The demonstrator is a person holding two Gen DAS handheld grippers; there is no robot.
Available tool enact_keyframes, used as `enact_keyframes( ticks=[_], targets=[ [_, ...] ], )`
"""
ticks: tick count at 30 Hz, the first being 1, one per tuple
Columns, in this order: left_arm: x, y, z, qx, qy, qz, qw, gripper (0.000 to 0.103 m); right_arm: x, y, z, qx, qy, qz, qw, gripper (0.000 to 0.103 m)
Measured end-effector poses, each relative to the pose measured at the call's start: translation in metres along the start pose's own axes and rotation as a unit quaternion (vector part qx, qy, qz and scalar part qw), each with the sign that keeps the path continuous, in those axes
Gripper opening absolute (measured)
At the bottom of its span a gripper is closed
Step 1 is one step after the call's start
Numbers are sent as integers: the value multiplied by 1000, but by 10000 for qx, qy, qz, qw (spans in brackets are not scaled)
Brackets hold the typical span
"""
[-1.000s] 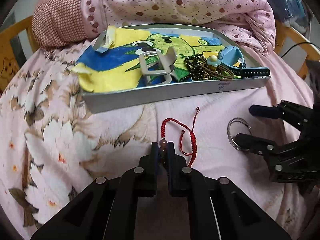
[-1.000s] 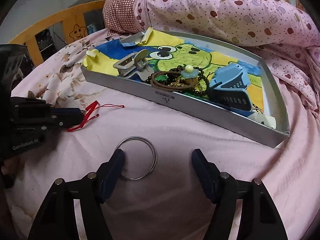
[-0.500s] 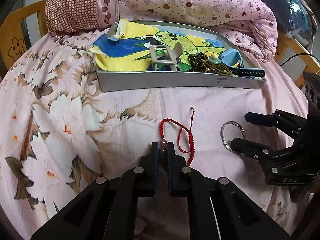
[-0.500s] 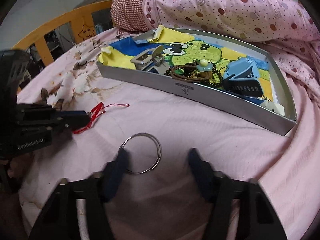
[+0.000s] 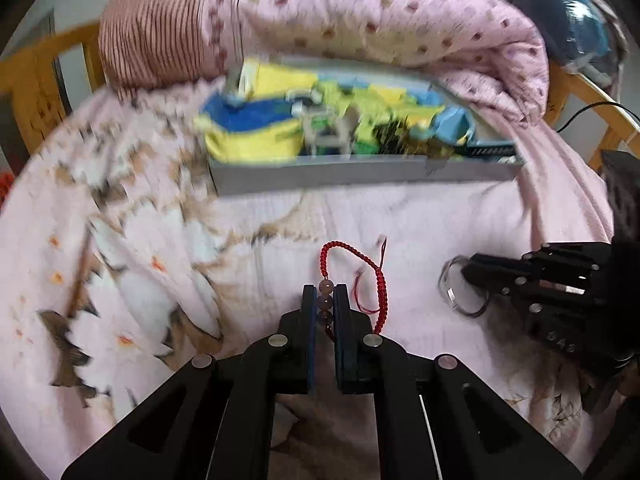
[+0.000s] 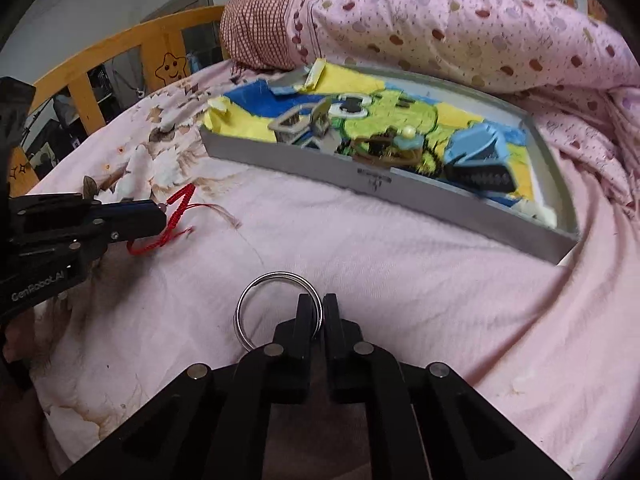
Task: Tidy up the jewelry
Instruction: 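Carry the red bracelet and silver ring over the tray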
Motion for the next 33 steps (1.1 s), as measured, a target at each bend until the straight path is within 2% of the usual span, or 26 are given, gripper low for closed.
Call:
enact_keyframes(
  ticks=[5, 10, 14, 17, 21, 25, 29, 33],
  targets=[
    [9, -7, 14, 96, -351, -72, 9993, 5, 19, -9, 20, -276, -524, 31, 9982, 6],
    [30, -17, 24, 46, -628, -168, 9979, 5, 41, -25, 42, -316, -1070, -193, 9936, 6],
    [57, -29, 29, -38, -870, -355, 9956, 5, 64, -54, 61, -534, -1574, -534, 9847, 6],
    [77, -36, 23, -155, -924, -288, 9952, 5, 75, -82, 71, -749, -1803, -822, 9773, 6],
    [100, -39, 5, -263, -873, -53, 9958, 5, 77, -115, 67, -906, -1828, -1212, 9714, 6],
    [116, -41, -19, -206, -760, 164, 9968, 5, 71, -144, 52, -813, -1713, -1746, 9662, 6],
    [120, -45, -42, -136, -581, 401, 9974, 5, 63, -158, 37, -644, -1585, -2202, 9603, 6],
    [117, -48, -61, -51, -414, 554, 9976, 5, 59, -162, 26, -677, -1462, -2262, 9607, 6]
  ],
)
Point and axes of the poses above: each gripper's, at about its wrist camera, not at the fingertips, and z roughly against the way its jaws point, y to its left, x to its top, the point moved 10 cm from there along -z, roughly the way its jaws point, and after that the axes turned 2 degrees about z, right-handed, at the moved point
